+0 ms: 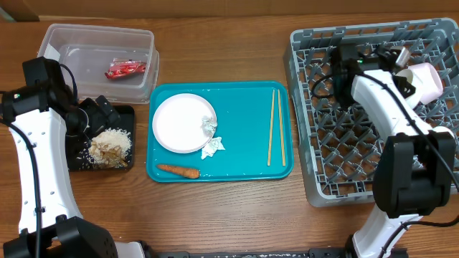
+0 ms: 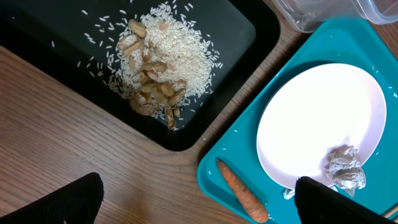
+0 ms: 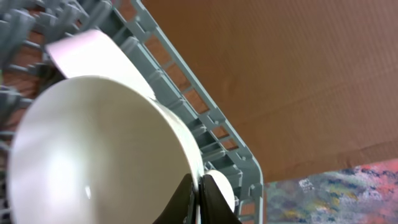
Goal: Sort waste into correct bins and load items into the dishwasher
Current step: 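Lower the white bowl into the dish rack and open the right gripper, then grasp the crumpled tissue on the pink plate with the left gripper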
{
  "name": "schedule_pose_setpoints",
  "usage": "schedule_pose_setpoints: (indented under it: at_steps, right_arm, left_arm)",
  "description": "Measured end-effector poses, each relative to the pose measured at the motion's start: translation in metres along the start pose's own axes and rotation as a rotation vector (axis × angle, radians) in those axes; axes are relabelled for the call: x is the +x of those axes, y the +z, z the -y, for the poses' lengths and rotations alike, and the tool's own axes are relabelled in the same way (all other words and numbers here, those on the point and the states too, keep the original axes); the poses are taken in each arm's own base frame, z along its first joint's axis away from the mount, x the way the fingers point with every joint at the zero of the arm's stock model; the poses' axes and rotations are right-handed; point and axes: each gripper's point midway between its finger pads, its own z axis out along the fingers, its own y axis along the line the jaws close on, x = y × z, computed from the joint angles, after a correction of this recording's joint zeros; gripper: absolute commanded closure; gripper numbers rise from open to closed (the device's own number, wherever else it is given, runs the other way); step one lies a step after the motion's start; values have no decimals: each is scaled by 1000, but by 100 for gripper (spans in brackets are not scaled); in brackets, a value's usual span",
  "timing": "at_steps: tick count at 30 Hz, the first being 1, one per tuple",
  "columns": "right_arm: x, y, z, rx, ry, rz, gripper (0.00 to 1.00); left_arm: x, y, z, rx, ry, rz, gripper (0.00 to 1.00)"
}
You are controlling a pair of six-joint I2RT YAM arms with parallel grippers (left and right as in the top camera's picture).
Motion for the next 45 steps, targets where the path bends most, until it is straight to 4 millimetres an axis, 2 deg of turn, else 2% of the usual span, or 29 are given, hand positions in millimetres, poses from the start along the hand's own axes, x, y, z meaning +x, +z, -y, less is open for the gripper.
schedule_pose_setpoints:
  at_steps: [5, 12, 19, 23, 24, 26, 27, 28, 30, 32, 34, 35, 36, 38, 40, 41, 43, 45]
  right_arm:
    - [-1, -14, -11, -43, -3, 20, 83]
    - [3, -45, -38, -163, -11, 35, 43]
    - [12, -56, -53, -248, -30, -2, 36]
    - [19, -66, -58, -368, -7, -70, 18]
    - [18, -73, -56, -433, 29, -94, 10]
    - [13, -90, -48, -562, 78, -121, 7]
    - [9, -100, -44, -633, 92, -128, 5]
    - [4, -120, -38, -771, 101, -130, 2]
    - [2, -140, -32, -904, 82, -126, 0]
    - [5, -169, -26, -1089, 24, -122, 0]
    - [11, -187, -18, -1198, -15, -131, 0]
    - [14, -189, -16, -1219, -23, -139, 0]
    - [18, -190, -10, -1247, -34, -157, 0]
    - [25, -181, 0, -1256, -35, -205, 0]
    - [32, -166, 6, -1237, -32, -257, 0]
    - [33, -161, 8, -1231, -26, -272, 0]
    - [35, -151, 11, -1216, -12, -298, 0]
    - [35, -146, 12, -1211, -1, -308, 0]
  left_arm:
    - [0, 0, 0, 0, 0, 0, 0]
    - [0, 0, 0, 0, 0, 0, 0]
    - [0, 0, 0, 0, 0, 0, 0]
    - [0, 0, 0, 0, 1, -1, 0]
    - [1, 0, 2, 1, 6, -1, 0]
    - [5, 1, 10, 6, 35, -5, 0]
    - [7, 1, 16, 9, 54, -7, 0]
    - [10, 1, 22, 14, 75, -7, 0]
    - [16, 2, 37, 25, 127, -6, 0]
    - [24, 3, 58, 46, 193, 5, 0]
    - [33, 3, 85, 79, 275, 26, 0]
    - [36, 3, 95, 91, 304, 34, 0]
    - [41, 3, 113, 119, 355, 54, 0]
    - [58, 9, 148, 159, 455, 65, 0]
    - [79, 28, 183, 186, 552, 48, 0]
    - [83, 33, 187, 183, 565, 38, 0]
    - [99, 57, 210, 186, 626, 15, 0]
    - [112, 80, 222, 172, 664, -16, 0]
